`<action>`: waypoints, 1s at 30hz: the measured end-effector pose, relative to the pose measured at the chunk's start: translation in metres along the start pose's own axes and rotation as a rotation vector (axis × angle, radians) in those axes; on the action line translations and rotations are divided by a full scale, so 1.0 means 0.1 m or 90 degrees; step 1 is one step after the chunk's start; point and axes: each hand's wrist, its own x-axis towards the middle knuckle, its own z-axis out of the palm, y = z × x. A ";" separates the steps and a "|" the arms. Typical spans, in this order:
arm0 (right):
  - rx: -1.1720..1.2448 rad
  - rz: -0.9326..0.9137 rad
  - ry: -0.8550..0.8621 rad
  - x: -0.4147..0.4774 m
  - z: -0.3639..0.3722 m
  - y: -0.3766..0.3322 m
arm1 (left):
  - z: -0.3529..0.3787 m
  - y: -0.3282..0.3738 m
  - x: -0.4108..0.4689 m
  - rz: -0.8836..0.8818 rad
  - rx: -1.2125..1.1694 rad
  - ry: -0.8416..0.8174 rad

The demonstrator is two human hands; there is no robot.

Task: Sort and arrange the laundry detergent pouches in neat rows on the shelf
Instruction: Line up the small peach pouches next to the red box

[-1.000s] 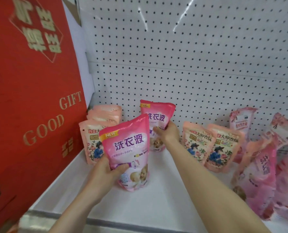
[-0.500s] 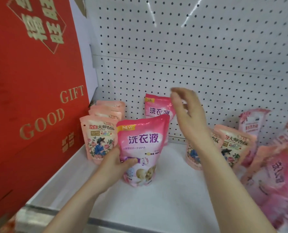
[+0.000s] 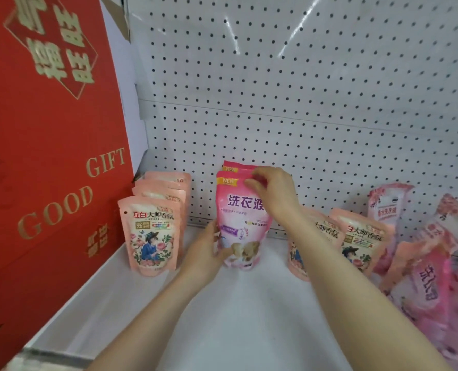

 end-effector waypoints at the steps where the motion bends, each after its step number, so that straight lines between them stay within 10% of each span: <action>1: -0.006 0.003 0.006 0.06 0.04 0.01 | 0.01 -0.01 0.04 0.001 0.004 -0.006; 15: -0.065 -0.059 0.031 -0.02 -0.12 -0.04 | 0.11 -0.20 0.16 0.007 0.058 -0.017; 19: -0.204 0.037 0.140 -0.33 -0.53 0.15 | 0.13 -0.18 0.14 -0.004 0.076 -0.032; 24: -0.371 0.197 -0.013 -0.66 -0.74 0.37 | 0.17 -0.11 0.07 -0.023 0.078 -0.028; 30: -0.177 0.157 0.000 -0.83 -0.86 0.29 | 0.34 0.13 -0.16 0.052 0.073 0.085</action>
